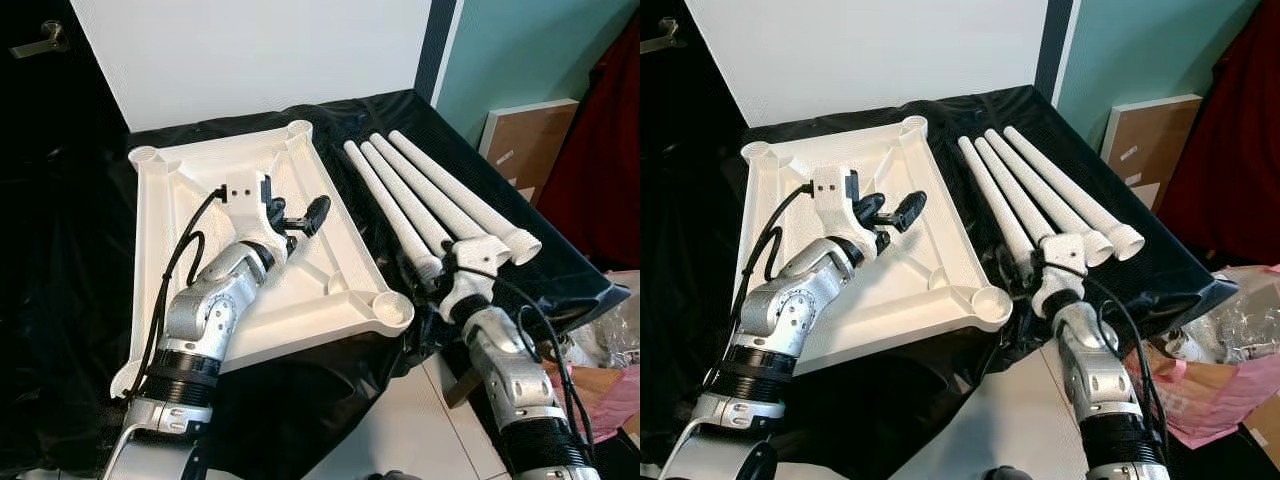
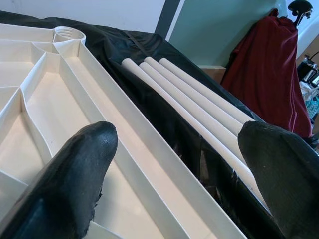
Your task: Building children table
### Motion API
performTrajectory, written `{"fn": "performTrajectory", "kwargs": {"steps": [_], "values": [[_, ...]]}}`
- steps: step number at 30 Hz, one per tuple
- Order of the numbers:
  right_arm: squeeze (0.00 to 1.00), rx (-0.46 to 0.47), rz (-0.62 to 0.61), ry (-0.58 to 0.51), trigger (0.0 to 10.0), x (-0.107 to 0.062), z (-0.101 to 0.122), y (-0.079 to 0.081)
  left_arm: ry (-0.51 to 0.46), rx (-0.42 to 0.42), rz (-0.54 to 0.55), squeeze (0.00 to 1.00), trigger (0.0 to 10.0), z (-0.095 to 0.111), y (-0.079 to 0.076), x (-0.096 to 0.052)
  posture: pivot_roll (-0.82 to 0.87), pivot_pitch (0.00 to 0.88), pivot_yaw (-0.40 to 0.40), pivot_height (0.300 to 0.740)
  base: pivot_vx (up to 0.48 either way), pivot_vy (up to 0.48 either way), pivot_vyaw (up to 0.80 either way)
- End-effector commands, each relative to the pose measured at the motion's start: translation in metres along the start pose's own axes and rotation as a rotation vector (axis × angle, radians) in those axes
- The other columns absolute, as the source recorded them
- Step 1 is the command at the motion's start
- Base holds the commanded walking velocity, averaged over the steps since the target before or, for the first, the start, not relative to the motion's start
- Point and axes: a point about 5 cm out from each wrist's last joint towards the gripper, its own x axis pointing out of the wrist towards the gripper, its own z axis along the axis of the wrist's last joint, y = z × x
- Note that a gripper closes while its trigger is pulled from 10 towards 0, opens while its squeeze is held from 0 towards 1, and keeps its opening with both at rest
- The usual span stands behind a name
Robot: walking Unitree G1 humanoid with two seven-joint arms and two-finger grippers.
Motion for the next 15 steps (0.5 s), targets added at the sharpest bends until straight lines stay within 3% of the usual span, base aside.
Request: {"fn": "performTrajectory", "kwargs": {"steps": [1,5,9,15], "values": [[0.00,0.012,-0.036,-0.015,10.0,-0.001,0.002,-0.005,0.007,0.001,-0.133,0.00,10.0,-0.001,-0.008,-0.002,-0.08,0.069,0.009,0.740,0.000,0.000,0.00],[0.00,0.012,-0.052,-0.014,10.0,0.000,0.002,-0.009,0.006,-0.001,-0.134,0.00,10.0,-0.001,-0.008,-0.002,-0.08,0.069,0.010,0.740,0.000,0.000,0.00],[0.00,-0.014,-0.103,0.056,10.0,-0.002,-0.007,-0.019,0.008,-0.006,-0.137,0.00,10.0,-0.001,-0.009,-0.001,-0.08,0.071,0.012,0.740,0.000,0.000,0.00],[0.00,-0.047,-0.096,0.173,10.0,-0.007,-0.024,-0.017,0.009,-0.009,-0.136,0.00,10.0,-0.002,-0.009,-0.002,-0.08,0.072,0.014,0.740,0.000,0.000,0.00]]}}
